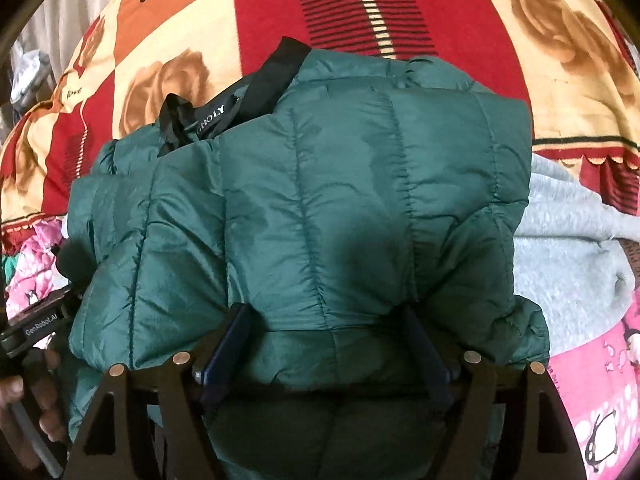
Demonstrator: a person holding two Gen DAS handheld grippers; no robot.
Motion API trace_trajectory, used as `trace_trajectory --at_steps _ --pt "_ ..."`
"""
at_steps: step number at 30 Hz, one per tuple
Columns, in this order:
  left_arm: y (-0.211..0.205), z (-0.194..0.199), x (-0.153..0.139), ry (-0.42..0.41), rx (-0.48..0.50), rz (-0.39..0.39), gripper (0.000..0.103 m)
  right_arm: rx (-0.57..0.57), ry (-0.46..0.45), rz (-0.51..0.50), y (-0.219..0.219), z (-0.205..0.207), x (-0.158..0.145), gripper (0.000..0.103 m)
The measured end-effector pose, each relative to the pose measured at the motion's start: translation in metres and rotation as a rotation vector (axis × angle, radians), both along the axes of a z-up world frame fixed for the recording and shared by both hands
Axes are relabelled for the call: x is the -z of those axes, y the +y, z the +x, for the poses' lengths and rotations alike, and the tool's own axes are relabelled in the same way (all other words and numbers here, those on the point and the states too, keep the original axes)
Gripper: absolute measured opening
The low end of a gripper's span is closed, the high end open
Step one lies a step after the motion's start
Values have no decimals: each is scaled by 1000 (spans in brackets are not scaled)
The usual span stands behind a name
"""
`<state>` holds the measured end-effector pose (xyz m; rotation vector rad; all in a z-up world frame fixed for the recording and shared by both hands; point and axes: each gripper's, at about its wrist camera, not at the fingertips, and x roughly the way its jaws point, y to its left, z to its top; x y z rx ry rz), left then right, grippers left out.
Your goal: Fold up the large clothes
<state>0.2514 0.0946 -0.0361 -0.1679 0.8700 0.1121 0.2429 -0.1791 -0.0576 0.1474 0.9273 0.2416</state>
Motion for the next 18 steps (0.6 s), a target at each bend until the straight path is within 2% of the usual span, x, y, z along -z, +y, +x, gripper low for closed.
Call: trace_trajectory --at_steps 5,18 --pt "-3 2 2 -1 -2 -4 92 -1 -1 -8 -1 2 1 78" --pt "1 2 6 -1 -1 -17 92 -2 -6 -21 0 2 2 79"
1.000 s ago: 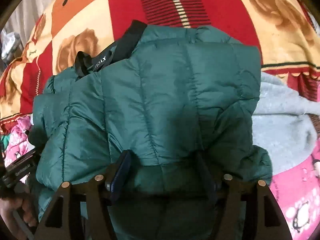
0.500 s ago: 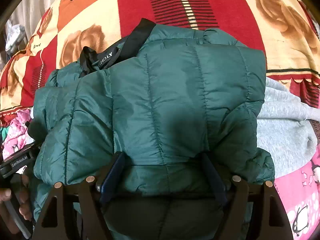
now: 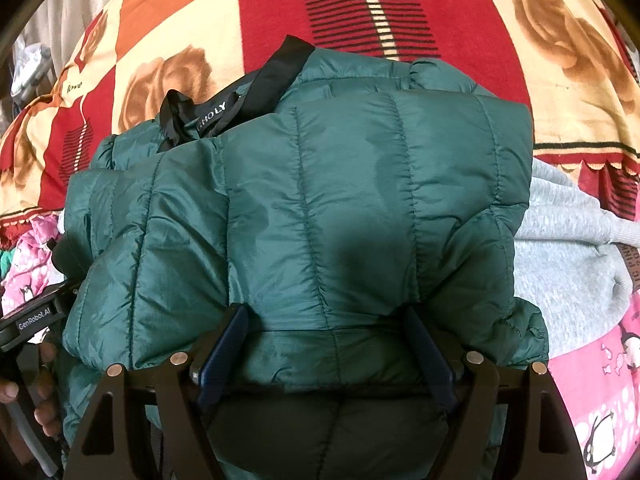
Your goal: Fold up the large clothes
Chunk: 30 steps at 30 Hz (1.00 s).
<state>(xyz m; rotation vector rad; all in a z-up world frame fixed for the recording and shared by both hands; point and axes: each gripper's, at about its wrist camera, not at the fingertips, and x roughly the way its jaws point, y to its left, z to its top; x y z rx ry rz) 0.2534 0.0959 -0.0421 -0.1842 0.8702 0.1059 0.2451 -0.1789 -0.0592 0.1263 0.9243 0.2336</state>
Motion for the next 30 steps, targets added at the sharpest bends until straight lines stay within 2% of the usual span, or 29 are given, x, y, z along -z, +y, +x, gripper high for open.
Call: trace_trajectory --at_steps 13,30 --pt "5 -2 2 -8 -7 -24 92 0 0 -4 2 0 0 79" --pt "4 -4 4 -14 -9 -16 92 4 -7 11 -1 0 1 80"
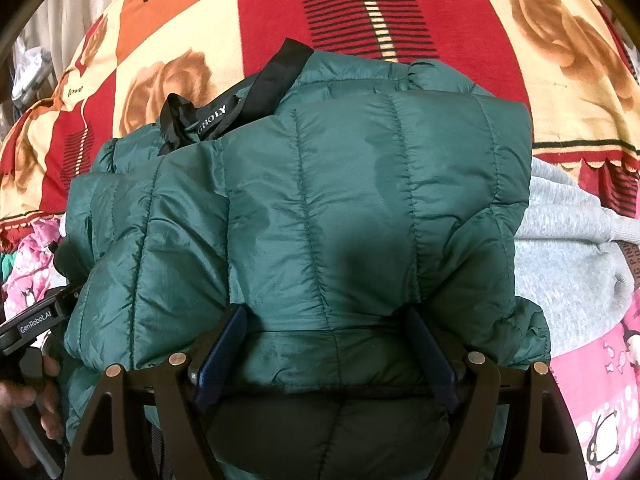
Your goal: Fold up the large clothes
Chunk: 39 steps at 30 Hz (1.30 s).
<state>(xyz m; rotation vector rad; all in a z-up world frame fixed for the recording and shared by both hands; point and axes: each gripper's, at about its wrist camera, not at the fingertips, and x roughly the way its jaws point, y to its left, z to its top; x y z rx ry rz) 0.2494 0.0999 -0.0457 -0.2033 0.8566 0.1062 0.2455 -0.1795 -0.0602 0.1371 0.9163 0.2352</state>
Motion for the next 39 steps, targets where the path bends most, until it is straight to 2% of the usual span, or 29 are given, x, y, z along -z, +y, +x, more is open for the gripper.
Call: trace_trajectory --at_steps 7,12,16,17,19,20,22,24,26,28,30,35,39 --pt "0 0 0 -1 1 -1 92 3 0 10 -1 0 -1 80" --pt "4 -5 -8 -19 -5 -17 92 18 7 83 -14 0 -4 79" --pt "6 -23 -41 -186 -39 16 92 76 -33 101 -23 -2 -19 70" --pt "4 -28 -50 -231 -41 8 92 87 -71 90 -23 -5 -27 70" --pt "-3 -33 -60 -277 -9 -60 92 94 -146 63 -17 -11 -42 70" --pt "-10 -32 -59 -272 34 -94 92 81 -183 56 -13 -14 -50 70" --pt "-28 -25 -49 -212 99 -82 92 42 -226 47 1 -16 -60 70" --pt "-43 -14 -32 -121 128 -20 92 7 -206 33 16 -10 -59 70" --pt "-47 -6 -12 -37 132 41 92 -45 -131 19 31 2 -45 70" --pt "-49 -4 -7 -22 142 56 92 -64 -66 -34 39 11 -28 74" --pt "-48 -3 -6 -23 142 62 92 -65 -33 -24 40 16 -19 75" --pt "-52 -5 -4 -29 140 98 94 -61 -4 19 38 21 -14 79" --pt "-53 -3 -4 -30 136 98 97 -69 -6 60 32 20 -13 88"
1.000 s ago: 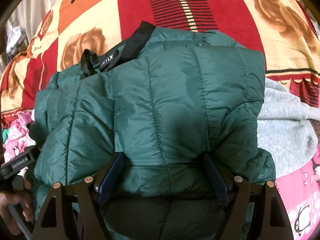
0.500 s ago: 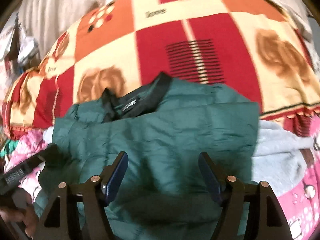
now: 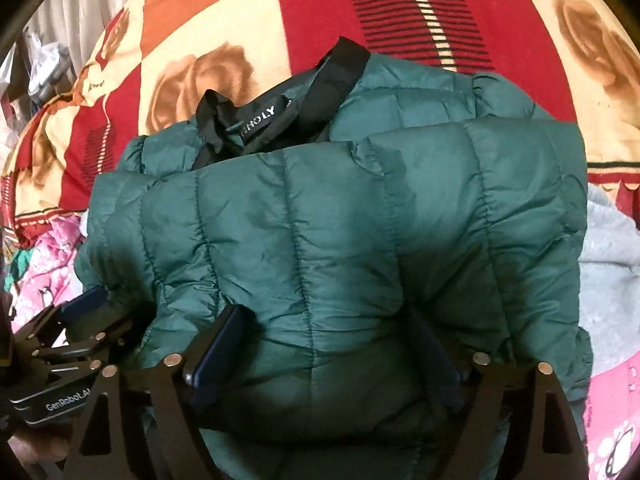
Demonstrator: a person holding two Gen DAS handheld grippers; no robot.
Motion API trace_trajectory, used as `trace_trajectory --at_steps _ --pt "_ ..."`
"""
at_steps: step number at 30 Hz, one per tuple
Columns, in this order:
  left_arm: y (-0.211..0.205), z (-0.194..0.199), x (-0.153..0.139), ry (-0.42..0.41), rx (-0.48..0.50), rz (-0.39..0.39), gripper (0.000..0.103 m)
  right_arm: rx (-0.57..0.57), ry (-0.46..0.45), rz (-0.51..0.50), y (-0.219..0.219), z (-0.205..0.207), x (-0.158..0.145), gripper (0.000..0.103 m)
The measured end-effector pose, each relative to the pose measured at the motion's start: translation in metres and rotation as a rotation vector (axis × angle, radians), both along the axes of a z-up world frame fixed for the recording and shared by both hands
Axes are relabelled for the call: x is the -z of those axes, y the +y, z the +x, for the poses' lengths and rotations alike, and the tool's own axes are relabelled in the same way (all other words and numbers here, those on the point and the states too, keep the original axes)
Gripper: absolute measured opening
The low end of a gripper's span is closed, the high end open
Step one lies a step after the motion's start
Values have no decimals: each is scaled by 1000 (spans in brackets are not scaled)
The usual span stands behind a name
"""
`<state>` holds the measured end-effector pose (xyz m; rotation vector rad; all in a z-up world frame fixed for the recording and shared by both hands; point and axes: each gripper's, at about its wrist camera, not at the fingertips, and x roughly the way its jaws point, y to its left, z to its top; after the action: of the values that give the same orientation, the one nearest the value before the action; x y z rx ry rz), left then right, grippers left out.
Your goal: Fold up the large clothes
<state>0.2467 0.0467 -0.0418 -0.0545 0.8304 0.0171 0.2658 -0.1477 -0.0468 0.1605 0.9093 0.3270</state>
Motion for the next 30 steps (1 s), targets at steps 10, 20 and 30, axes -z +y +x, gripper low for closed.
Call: trace_trajectory --at_steps 10,20,30 --pt "0 -2 -1 -14 3 -7 100 -14 -2 4 -1 -11 -1 87" --pt "-4 -55 -52 -137 23 18 100 133 -53 171 -66 -81 -77 83" --pt "50 -130 -76 -135 -85 -87 100 35 13 -31 -174 -172 -159 83"
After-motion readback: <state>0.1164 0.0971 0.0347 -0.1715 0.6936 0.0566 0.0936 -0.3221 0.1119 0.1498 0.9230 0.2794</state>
